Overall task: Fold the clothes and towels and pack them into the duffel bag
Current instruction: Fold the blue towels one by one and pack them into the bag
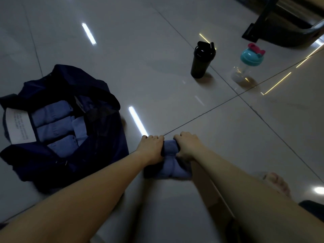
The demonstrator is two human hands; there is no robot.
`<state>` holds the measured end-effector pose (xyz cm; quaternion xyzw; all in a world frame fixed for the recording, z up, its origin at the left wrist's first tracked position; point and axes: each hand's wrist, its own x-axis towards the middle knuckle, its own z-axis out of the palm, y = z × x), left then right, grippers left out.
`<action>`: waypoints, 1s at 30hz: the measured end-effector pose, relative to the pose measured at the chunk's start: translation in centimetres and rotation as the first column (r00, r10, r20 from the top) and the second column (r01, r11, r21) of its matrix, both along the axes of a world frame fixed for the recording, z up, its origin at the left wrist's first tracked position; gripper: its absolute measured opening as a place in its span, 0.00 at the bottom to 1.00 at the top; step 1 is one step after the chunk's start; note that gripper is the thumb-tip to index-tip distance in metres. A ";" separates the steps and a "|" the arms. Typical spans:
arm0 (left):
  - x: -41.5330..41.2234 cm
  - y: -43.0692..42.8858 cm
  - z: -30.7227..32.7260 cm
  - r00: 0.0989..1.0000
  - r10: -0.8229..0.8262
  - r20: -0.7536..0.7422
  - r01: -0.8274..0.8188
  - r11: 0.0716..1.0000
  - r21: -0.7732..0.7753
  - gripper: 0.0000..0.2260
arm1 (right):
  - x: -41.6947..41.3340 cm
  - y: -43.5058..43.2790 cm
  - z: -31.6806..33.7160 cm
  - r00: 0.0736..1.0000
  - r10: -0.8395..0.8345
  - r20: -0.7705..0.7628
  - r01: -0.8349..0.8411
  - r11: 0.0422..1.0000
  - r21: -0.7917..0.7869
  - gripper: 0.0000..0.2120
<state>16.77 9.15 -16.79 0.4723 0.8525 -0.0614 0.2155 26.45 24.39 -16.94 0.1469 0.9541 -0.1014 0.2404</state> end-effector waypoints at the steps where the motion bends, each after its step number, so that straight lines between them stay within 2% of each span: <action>1: 0.1 0.2 0.1 0.999 0.031 0.025 -0.030 0.999 -0.023 0.19 | -0.1 -0.1 0.2 1.000 -0.012 0.022 0.012 1.000 -0.006 0.20; 5: -0.2 0.0 0.9 0.998 0.051 0.041 -0.050 0.998 -0.030 0.14 | 0.2 -0.3 1.4 0.999 -0.046 0.010 0.047 0.995 -0.093 0.11; 8: -1.3 0.1 2.8 0.988 0.086 0.131 -0.100 0.990 0.098 0.11 | 0.3 0.3 3.5 0.993 -0.096 -0.063 0.084 0.982 -0.167 0.10; 11: -2.6 0.3 5.6 0.986 0.118 0.116 -0.147 0.949 0.280 0.11 | 0.2 1.2 6.3 0.965 -0.141 -0.220 0.111 0.983 -0.145 0.13; 14: -2.8 -0.2 7.5 0.990 0.122 0.065 -0.138 0.879 0.457 0.13 | 0.8 1.4 8.0 0.892 -0.117 -0.438 0.097 0.993 -0.067 0.13; 17: -1.6 -1.7 7.2 0.999 0.036 -0.020 -0.020 0.841 0.541 0.13 | 2.4 0.0 7.6 0.821 -0.043 -0.570 0.058 0.998 0.008 0.14; 20: 0.4 -5.2 3.7 0.984 -0.153 -0.090 0.178 0.862 0.474 0.18 | 5.8 -2.6 4.2 0.838 0.089 -0.539 -0.058 0.996 0.074 0.18; 22: 2.0 -7.8 1.0 0.970 -0.227 -0.082 0.241 0.891 0.386 0.17 | 8.9 -4.5 1.6 0.860 0.196 -0.470 -0.181 0.980 0.077 0.11; 23: 2.8 -8.9 0.0 0.966 -0.244 -0.082 0.257 0.897 0.360 0.15 | 10.1 -5.3 0.7 0.873 0.232 -0.430 -0.219 0.972 0.079 0.09; 27: 4.2 -10.7 -0.9 0.972 -0.209 -0.108 0.234 0.911 0.341 0.10 | 12.0 -5.8 -0.6 0.903 0.276 -0.329 -0.257 0.961 0.101 0.20; 30: 4.4 -11.4 -0.7 0.964 -0.239 -0.118 0.265 0.904 0.337 0.07 | 12.2 -5.3 -0.3 0.904 0.316 -0.289 -0.287 0.948 0.139 0.16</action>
